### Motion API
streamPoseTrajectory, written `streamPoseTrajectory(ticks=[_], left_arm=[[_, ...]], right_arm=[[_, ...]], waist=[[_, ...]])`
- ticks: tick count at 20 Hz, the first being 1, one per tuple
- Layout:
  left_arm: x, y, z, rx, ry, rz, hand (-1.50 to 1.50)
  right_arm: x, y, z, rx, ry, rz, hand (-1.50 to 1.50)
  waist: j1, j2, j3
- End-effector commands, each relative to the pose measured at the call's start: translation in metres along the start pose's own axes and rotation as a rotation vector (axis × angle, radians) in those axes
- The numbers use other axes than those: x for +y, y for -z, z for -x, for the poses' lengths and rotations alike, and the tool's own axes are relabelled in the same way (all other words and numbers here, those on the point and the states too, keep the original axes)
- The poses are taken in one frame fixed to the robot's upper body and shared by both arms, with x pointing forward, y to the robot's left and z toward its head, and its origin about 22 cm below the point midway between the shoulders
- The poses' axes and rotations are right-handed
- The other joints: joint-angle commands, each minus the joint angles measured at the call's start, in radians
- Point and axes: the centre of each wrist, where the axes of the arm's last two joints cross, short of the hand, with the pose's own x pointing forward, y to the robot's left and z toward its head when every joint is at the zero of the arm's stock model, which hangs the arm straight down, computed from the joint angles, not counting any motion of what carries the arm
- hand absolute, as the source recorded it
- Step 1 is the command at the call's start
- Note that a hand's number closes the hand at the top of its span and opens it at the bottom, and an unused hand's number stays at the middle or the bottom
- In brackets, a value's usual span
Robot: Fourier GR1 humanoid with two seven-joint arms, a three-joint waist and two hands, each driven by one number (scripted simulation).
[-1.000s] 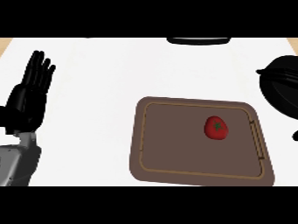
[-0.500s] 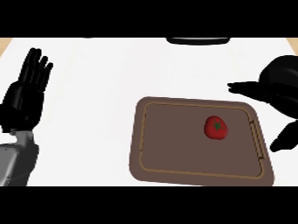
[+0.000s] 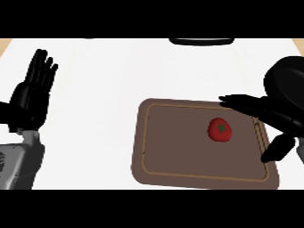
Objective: Pick the tomato from the tray and place it in the pot
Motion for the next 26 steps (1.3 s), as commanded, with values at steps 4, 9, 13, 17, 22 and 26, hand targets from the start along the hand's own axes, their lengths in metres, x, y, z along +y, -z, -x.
streamPoseTrajectory(ticks=[4, 9, 13, 17, 22, 26], left_arm=[[0.012, -0.002, -0.001, 0.002, -0.003, -0.011, 0.00], [-0.001, 0.009, -0.014, -0.006, -0.005, 0.006, 0.00], [0.007, -0.003, 0.014, -0.007, 0.008, 0.008, 0.00], [-0.009, -0.010, 0.005, -0.013, 0.000, 0.003, 0.00], [0.000, 0.003, 0.001, -0.009, -0.006, 0.003, 0.00], [-0.008, 0.006, 0.000, -0.006, 0.000, 0.013, 0.00]], right_arm=[[0.018, 0.005, -0.001, -0.007, -0.003, 0.022, -1.50], [0.033, 0.030, -0.018, 0.076, -0.075, 0.028, -1.50], [0.041, 0.020, 0.001, 0.084, -0.039, -0.003, -1.50], [0.037, 0.039, -0.010, 0.075, -0.054, -0.001, -1.50], [0.055, 0.077, 0.005, 0.045, -0.041, 0.002, -1.50], [0.067, 0.079, 0.007, 0.031, -0.017, -0.030, -1.50]], waist=[[0.000, 0.000, 0.000], [-0.001, 0.000, 0.000], [0.000, 0.001, 0.000], [0.001, 0.000, 0.000], [0.005, 0.001, 0.000], [0.003, 0.001, 0.000]])
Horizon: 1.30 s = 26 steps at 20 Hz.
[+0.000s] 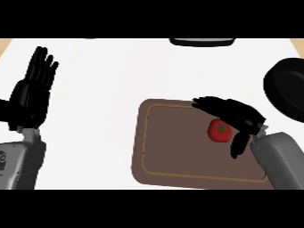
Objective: Pick the tomato from the tray and place it in the pot
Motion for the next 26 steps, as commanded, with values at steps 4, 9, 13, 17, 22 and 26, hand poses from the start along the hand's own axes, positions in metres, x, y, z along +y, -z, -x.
streamPoseTrajectory(ticks=[4, 9, 13, 17, 22, 26], left_arm=[[0.006, 0.001, 0.014, 0.008, -0.001, -0.014, 0.00], [0.003, -0.009, -0.001, 0.003, 0.010, -0.006, 0.00], [0.007, -0.015, 0.001, -0.013, -0.005, -0.017, 0.00], [0.000, -0.007, -0.009, 0.017, 0.002, 0.005, 0.00], [0.022, -0.011, -0.001, -0.001, 0.019, -0.023, 0.00], [-0.001, -0.003, -0.007, -0.029, -0.012, 0.029, 0.00]], right_arm=[[0.035, 0.016, -0.014, -0.163, -0.052, -0.014, 1.50], [0.026, 0.016, -0.015, -0.185, -0.080, 0.012, 1.50], [0.037, 0.012, -0.022, -0.160, -0.107, 0.031, 1.50], [0.019, 0.011, -0.026, -0.127, -0.181, 0.146, 1.50], [-0.012, -0.043, -0.034, -0.068, -0.140, 0.255, 1.50], [-0.049, 0.005, -0.005, 0.504, -0.035, 0.497, 1.50]], waist=[[-0.004, 0.008, 0.010], [-0.002, 0.005, 0.010], [-0.005, 0.004, 0.010], [-0.006, 0.004, 0.010], [-0.024, -0.001, 0.009], [0.031, 0.031, 0.007]])
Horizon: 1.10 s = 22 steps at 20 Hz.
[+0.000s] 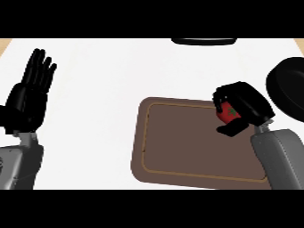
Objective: Pick the tomato from the tray and place it in the pot
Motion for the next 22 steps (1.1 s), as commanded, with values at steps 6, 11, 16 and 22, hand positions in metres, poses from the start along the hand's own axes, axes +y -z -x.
streamPoseTrajectory(ticks=[6, 11, 16, 22], left_arm=[[-0.010, 0.004, -0.006, -0.023, -0.004, 0.042, 0.00], [-0.013, 0.007, -0.009, -0.036, -0.005, 0.067, 0.00], [-0.031, 0.009, -0.008, -0.046, -0.019, 0.116, 0.00], [-0.037, 0.012, -0.010, -0.032, -0.014, 0.082, 0.00]], right_arm=[[-0.071, 0.023, 0.031, 0.795, -0.048, 0.400, 1.50], [-0.125, 0.038, 0.027, 1.135, -0.130, 0.686, 1.50], [-0.175, 0.055, 0.018, 1.407, -0.288, 0.915, 1.50], [-0.186, 0.097, -0.005, 1.628, -0.387, 0.982, 1.50]], waist=[[0.050, 0.027, -0.007], [0.095, 0.030, -0.007], [0.113, 0.038, -0.005], [0.081, 0.022, 0.003]])
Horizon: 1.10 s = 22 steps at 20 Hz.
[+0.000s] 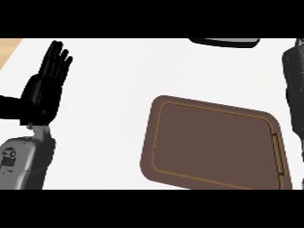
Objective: Pick the tomato from the tray and place it in the pot
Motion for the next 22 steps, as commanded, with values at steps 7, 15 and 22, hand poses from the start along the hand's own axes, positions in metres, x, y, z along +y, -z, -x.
streamPoseTrajectory(ticks=[7, 15, 22], left_arm=[[0.000, -0.012, 0.008, 0.031, 0.012, -0.069, 0.00], [0.034, -0.017, 0.009, 0.044, 0.026, -0.105, 0.00], [0.010, -0.017, 0.009, 0.035, 0.024, -0.105, 0.00]], right_arm=[[0.010, -0.002, -0.031, 0.227, -0.131, 0.000, 1.50], [0.031, 0.033, 0.041, 0.209, -0.079, 0.017, 1.50], [0.074, 0.056, 0.104, 0.199, -0.097, -0.008, 1.50]], waist=[[-0.058, -0.021, 0.006], [-0.116, -0.038, 0.006], [-0.106, -0.032, 0.006]])
